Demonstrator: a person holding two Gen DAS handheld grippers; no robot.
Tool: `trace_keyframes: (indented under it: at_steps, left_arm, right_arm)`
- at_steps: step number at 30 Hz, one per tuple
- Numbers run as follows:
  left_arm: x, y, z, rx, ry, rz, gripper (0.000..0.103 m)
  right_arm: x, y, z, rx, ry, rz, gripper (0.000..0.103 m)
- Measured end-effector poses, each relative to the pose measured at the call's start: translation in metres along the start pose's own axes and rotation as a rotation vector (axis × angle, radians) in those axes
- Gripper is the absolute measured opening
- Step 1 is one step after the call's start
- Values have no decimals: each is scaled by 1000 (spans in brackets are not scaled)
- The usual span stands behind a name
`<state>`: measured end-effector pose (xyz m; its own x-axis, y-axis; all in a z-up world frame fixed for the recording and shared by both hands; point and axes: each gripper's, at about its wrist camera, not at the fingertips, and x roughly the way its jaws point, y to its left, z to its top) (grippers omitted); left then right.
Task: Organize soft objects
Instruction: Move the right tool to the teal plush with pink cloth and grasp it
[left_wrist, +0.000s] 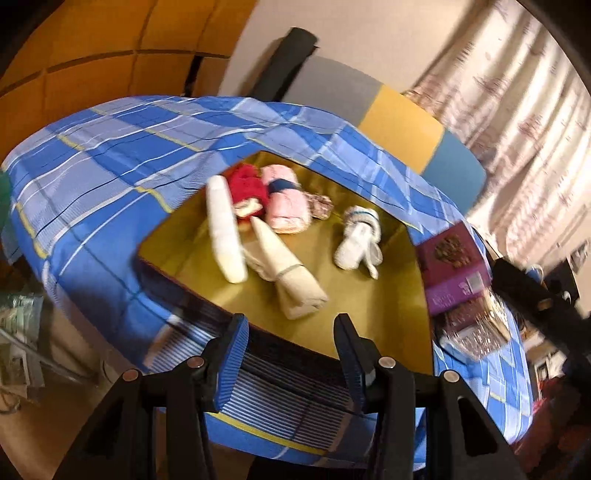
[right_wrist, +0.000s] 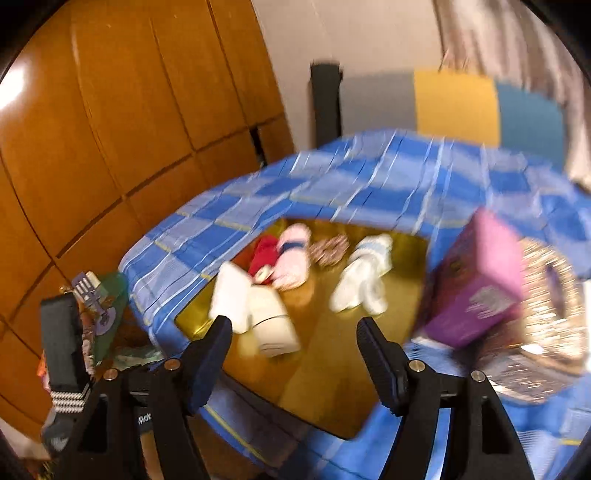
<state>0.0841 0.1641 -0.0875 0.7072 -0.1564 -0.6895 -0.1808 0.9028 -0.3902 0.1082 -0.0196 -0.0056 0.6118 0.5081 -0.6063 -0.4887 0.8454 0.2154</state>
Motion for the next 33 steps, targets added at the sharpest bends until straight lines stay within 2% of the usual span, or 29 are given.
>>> trace_keyframes:
  at_steps: [5,10,13,17,20,23,25,27,33]
  left_arm:
    - [4,-21,-12,62,27,-70,49]
    - [6,-45,-27,136,51,-124,49]
    - [8,-65,-38,195,73,-156,49]
    - [9,-94,-55,266,95,-194,49]
    - [14,-113,-63,291,127,-215,49]
    - [18,-137,-75,336,164,-226,49]
    - [18,-152,-82,379,177,-234,52]
    - [19,-167,-88,417,188,-235,60]
    - [27,-201,-96,464,240,-256,61]
  right_arm:
    - [-55,-43,-12,62,-111,-77,78]
    - [-98,-115,-35,205,-140,-201,80]
    - [-115,-169,-54,315,-110,-299,81]
    - [-121,-233,-81,454,-44,-379,81]
    - [-122,-280,-103,534,6,-431,81]
    - [-124,-314,-118,600,32,-448,81]
    - [-125,-330,-123,614,42,-459,81]
    - [-124,-342,-125,606,50,-471,81]
    - [-119,-382,-111,545,61,-508,81]
